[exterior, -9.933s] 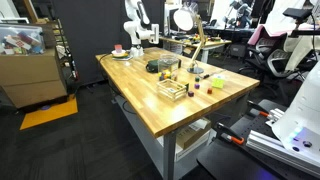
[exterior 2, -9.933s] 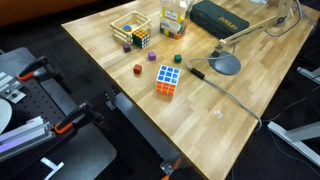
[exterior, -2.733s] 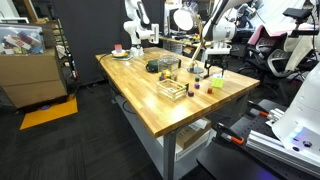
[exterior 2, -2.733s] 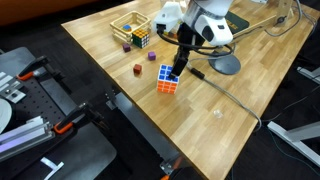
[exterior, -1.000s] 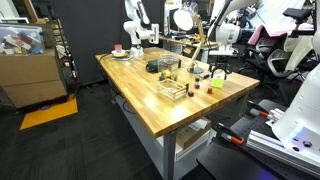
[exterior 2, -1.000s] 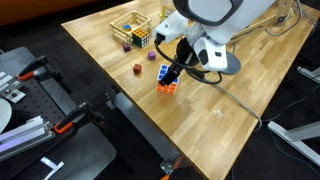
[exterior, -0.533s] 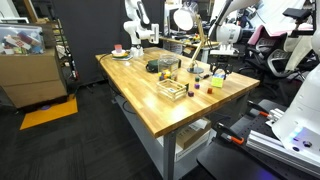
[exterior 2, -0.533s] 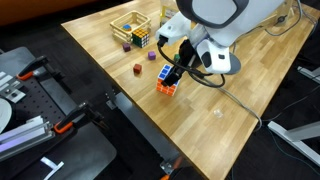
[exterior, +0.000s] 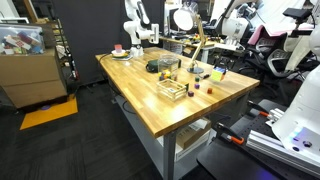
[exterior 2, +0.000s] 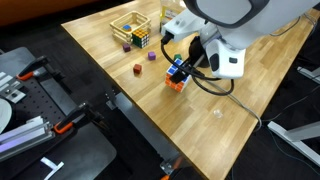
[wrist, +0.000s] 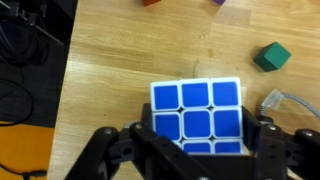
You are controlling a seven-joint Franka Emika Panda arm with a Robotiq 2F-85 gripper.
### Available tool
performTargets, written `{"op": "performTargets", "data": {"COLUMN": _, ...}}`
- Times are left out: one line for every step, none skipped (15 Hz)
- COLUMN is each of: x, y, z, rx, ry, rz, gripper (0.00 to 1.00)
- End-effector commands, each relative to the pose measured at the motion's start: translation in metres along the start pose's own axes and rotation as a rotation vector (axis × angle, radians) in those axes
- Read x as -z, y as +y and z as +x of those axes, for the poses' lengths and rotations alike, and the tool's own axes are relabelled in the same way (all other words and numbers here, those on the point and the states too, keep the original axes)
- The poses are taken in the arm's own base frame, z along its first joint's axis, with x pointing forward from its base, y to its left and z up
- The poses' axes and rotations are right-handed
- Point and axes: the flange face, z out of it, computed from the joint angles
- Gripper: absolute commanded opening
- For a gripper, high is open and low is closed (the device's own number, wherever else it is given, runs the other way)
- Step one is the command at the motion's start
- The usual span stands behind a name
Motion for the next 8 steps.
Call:
{"op": "performTargets", "data": {"x": 0.022, "y": 0.013, "z": -0.003, "rx": -0.062, "ry": 0.051, "rz": 0.103, "gripper": 0.55}}
{"op": "performTargets", "data": {"x": 0.027, "y": 0.016, "z": -0.001, "rx": -0.086, "ry": 0.078, "rz": 0.115, "gripper": 0.55}}
{"op": "performTargets", "data": {"x": 0.029, "y": 0.021, "z": 0.001, "rx": -0.108, "ry": 0.102, "rz": 0.118, "gripper": 0.55}}
{"op": "performTargets", "data": {"x": 0.031, "y": 0.026, "z": 0.003, "rx": -0.129, "ry": 0.119, "rz": 0.122, "gripper": 0.55}}
{"op": "performTargets", "data": {"x": 0.031, "y": 0.031, "z": 0.005, "rx": -0.149, "ry": 0.129, "rz": 0.12, "gripper": 0.55}}
{"op": "performTargets", "data": {"x": 0.029, "y": 0.036, "z": 0.007, "rx": -0.171, "ry": 0.138, "rz": 0.117, "gripper": 0.55}}
{"op": "performTargets", "data": {"x": 0.027, "y": 0.04, "z": 0.008, "rx": -0.19, "ry": 0.138, "rz": 0.115, "gripper": 0.55}}
{"op": "performTargets", "data": {"x": 0.024, "y": 0.044, "z": 0.008, "rx": -0.209, "ry": 0.133, "rz": 0.109, "gripper": 0.55}}
